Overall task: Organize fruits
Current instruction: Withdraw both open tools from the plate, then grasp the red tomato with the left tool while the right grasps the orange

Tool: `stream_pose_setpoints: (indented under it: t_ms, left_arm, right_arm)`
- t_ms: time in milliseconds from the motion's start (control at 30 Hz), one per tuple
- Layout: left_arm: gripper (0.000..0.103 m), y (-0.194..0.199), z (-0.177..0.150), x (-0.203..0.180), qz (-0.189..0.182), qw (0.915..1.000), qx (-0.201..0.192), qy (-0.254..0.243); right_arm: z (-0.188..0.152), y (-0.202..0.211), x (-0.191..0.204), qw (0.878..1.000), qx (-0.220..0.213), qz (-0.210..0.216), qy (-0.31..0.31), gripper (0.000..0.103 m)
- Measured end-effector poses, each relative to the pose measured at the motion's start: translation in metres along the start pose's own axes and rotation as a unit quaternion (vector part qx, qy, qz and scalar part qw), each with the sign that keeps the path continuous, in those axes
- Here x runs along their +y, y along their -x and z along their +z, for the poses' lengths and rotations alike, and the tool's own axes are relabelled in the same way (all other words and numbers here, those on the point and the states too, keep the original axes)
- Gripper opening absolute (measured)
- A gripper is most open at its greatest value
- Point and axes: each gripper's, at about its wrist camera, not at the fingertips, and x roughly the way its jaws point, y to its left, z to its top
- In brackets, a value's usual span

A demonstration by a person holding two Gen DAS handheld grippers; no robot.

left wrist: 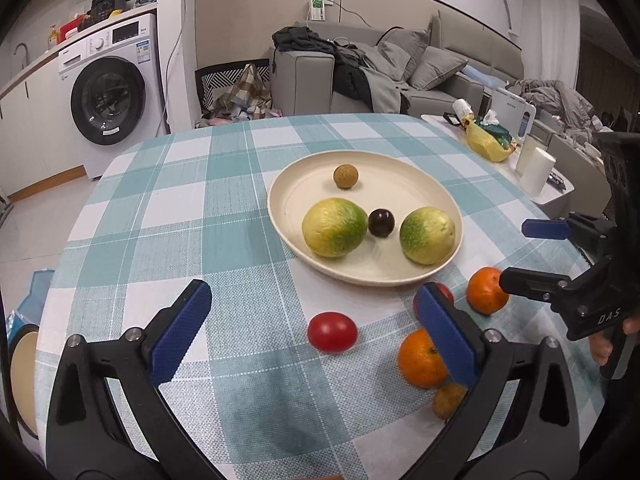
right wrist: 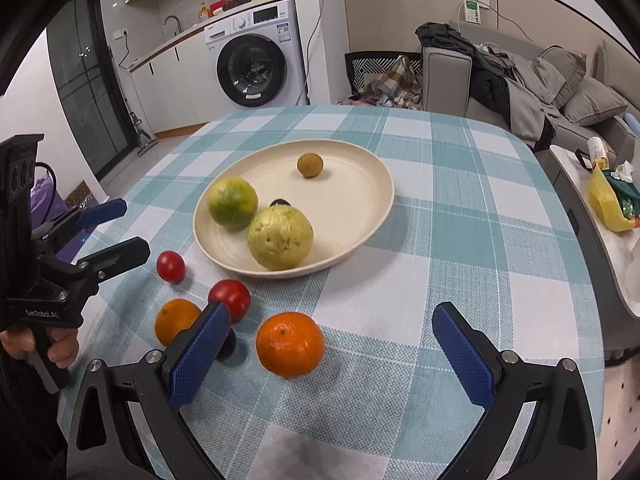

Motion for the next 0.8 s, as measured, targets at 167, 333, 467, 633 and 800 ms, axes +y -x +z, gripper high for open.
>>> stream_pose_setpoints:
  t_ms: [167,333,467,633,800]
  left_arm:
    - [0.102,-0.012,-0.003,0.002,0.007,0.9998,0.02,0.005]
    - [0.102,-0.021,-0.007,0.002,0.004,0.9994,0.034,-0.002]
    - [0.101,-0.028,-0.009,0.0,0.005,0.9989,0.047,-0.009]
    - [0.1,-0.03,-0.01,-0.002,0.004,0.9984,0.053,-0.016]
    - [0.094,-0.033,-0.012,-0.001,0.004,0.9979,0.062,-0.017]
  right_arm:
    - [-0.004,-0.006,0.001,1.0,0.016,0.007,0.004,0.103]
    - [-0.008,-0.011,0.005,0.999,0.033,0.011,0.016,0.103]
    - [-0.011,-0.014,0.009,0.999,0.038,0.018,0.028,0.102]
    - [-0.013,-0.015,0.014,0.998,0.047,0.031,0.042,0.082]
    - [-0.015,-0.018,0.014,0.997,0.056,0.038,0.044,0.074]
